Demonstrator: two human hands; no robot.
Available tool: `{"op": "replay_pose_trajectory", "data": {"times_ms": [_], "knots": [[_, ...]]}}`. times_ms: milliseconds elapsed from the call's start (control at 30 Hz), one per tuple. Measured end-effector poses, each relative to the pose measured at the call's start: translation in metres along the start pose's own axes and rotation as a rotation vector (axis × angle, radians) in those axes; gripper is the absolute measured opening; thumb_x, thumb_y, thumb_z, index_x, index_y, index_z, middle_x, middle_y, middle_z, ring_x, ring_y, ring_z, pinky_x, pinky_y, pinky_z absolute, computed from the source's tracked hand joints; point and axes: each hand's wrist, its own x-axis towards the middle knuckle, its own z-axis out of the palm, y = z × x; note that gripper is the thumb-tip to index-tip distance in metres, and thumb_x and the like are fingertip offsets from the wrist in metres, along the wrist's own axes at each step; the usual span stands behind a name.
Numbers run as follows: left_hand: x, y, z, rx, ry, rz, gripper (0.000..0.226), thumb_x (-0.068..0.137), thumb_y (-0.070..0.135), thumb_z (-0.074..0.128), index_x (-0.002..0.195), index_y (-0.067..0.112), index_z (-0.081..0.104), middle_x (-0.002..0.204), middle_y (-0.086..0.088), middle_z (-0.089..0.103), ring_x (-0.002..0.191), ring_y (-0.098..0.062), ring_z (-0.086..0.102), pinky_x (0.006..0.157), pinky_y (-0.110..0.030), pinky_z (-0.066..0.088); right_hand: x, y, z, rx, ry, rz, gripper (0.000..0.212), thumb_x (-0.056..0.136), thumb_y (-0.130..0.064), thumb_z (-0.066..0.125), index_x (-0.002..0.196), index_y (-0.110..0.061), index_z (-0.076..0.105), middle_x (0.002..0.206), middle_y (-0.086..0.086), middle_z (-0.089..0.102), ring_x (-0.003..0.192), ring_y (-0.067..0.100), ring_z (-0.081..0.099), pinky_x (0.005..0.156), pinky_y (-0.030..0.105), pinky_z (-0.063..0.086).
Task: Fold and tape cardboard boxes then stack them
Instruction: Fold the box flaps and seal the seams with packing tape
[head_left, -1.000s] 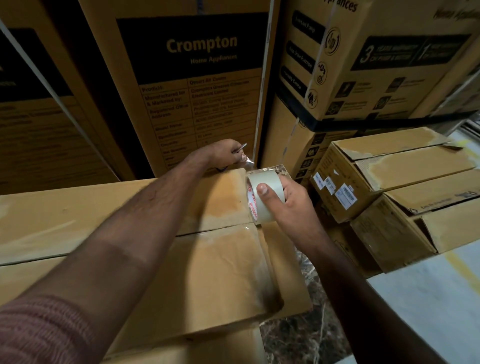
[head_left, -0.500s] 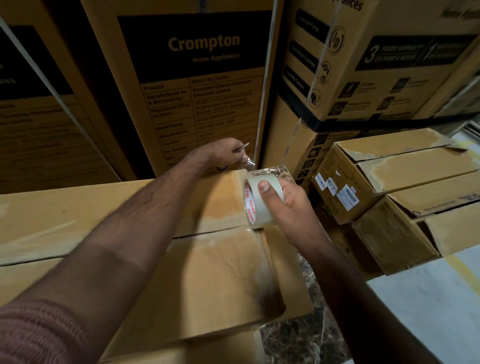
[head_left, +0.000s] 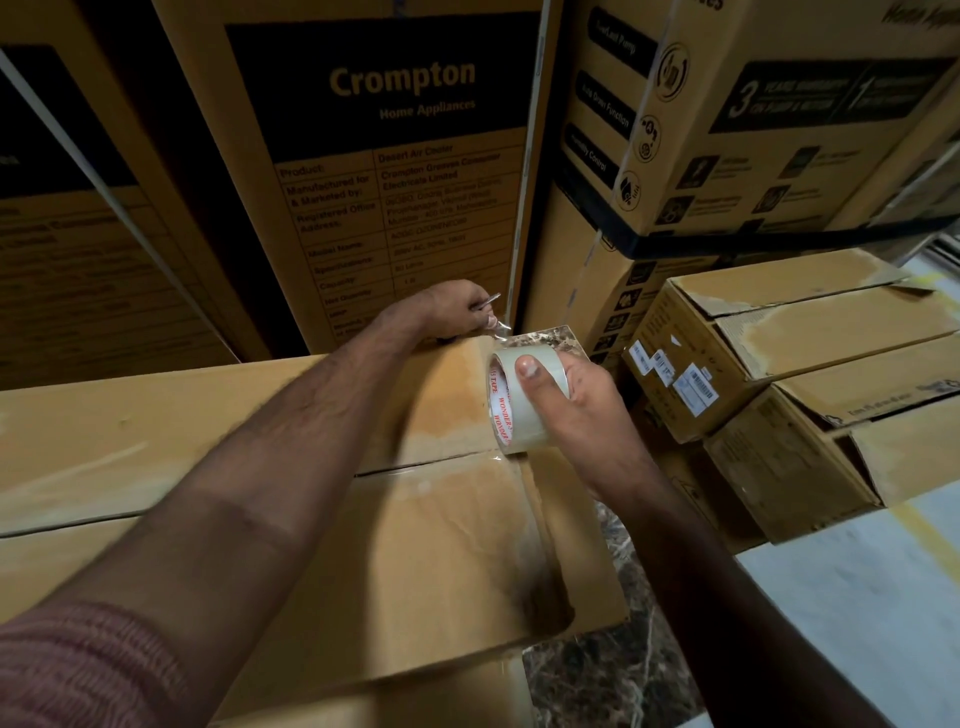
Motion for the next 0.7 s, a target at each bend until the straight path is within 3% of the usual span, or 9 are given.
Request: {"op": "replay_pose_trajectory", "data": {"times_ms": [67,167,300,400,467,533,633,700], "knots": [[0.003,0.003,-0.003,0.114,-0.095,-0.052,0.012,0.1,0.032,0.058,0.093,0.025,0.065,0.091,0.004,0.063,0.08,-0.012,0.056,0.067,-0.031,0.042,0.0,-0.001,0.0,-0.001,0.0,0.006,0.025,0.101,-0.029,0.057,0.113,-0.009,0.066,0.099,0.019,0.072,0.082,0.029,0.074,0.061,0.043,0.063],[0.008,0.012,-0.007,0.252,-0.306,-0.142,0.014,0.102,0.037,0.052,0.1,0.031,0.065,0.1,0.006,0.061,0.084,-0.012,0.056,0.069,-0.031,0.044,0.0,0.0,0.0,0.009,0.017,0.018,0.024,0.101,-0.027,0.058,0.113,-0.008,0.067,0.099,0.02,0.072,0.08,0.027,0.074,0.06,0.043,0.062],[0.015,0.009,-0.011,0.203,-0.48,-0.254,0.019,0.098,0.035,0.061,0.114,0.029,0.068,0.12,0.002,0.062,0.091,-0.016,0.056,0.076,-0.034,0.047,0.0,0.001,0.001,0.019,0.027,0.021,0.021,0.101,-0.026,0.058,0.111,-0.011,0.068,0.098,0.018,0.073,0.075,0.02,0.073,0.058,0.037,0.062],[0.011,0.011,-0.011,0.178,-0.527,-0.326,0.027,0.098,0.033,0.061,0.123,0.025,0.065,0.127,0.0,0.057,0.096,-0.017,0.058,0.093,-0.04,0.047,-0.001,0.001,0.0,0.011,0.03,0.028,0.023,0.101,-0.028,0.058,0.111,-0.01,0.068,0.098,0.016,0.074,0.08,0.025,0.074,0.06,0.039,0.062],[0.008,0.013,-0.011,0.197,-0.51,-0.371,0.034,0.097,0.035,0.062,0.129,0.027,0.062,0.128,0.001,0.05,0.121,-0.023,0.053,0.108,-0.046,0.043,-0.001,0.001,0.0,0.0,0.037,0.032,0.023,0.101,-0.028,0.058,0.112,-0.01,0.068,0.098,0.015,0.074,0.081,0.025,0.074,0.059,0.037,0.062],[0.006,0.014,-0.011,0.245,-0.461,-0.401,0.04,0.093,0.036,0.066,0.132,0.026,0.061,0.13,0.002,0.048,0.127,-0.027,0.049,0.107,-0.048,0.044,-0.001,0.001,-0.001,-0.01,0.039,0.027,0.024,0.101,-0.028,0.058,0.113,-0.01,0.068,0.098,0.015,0.074,0.082,0.024,0.074,0.058,0.035,0.061],[0.005,0.015,0.0,0.417,-0.286,-0.37,0.024,0.092,0.028,0.064,0.113,0.017,0.068,0.123,-0.002,0.061,0.097,-0.019,0.059,0.073,-0.035,0.05,-0.002,0.001,0.0,-0.023,0.047,0.016,0.023,0.101,-0.026,0.058,0.112,-0.009,0.068,0.098,0.018,0.073,0.078,0.02,0.073,0.056,0.035,0.061],[0.006,0.019,0.014,0.523,-0.04,-0.326,0.02,0.097,0.025,0.059,0.111,0.013,0.068,0.113,-0.005,0.067,0.089,-0.017,0.06,0.07,-0.032,0.046,-0.003,0.002,0.0,-0.054,0.056,-0.009,0.022,0.101,-0.026,0.058,0.112,-0.01,0.068,0.098,0.017,0.073,0.08,0.02,0.073,0.06,0.037,0.062]]}}
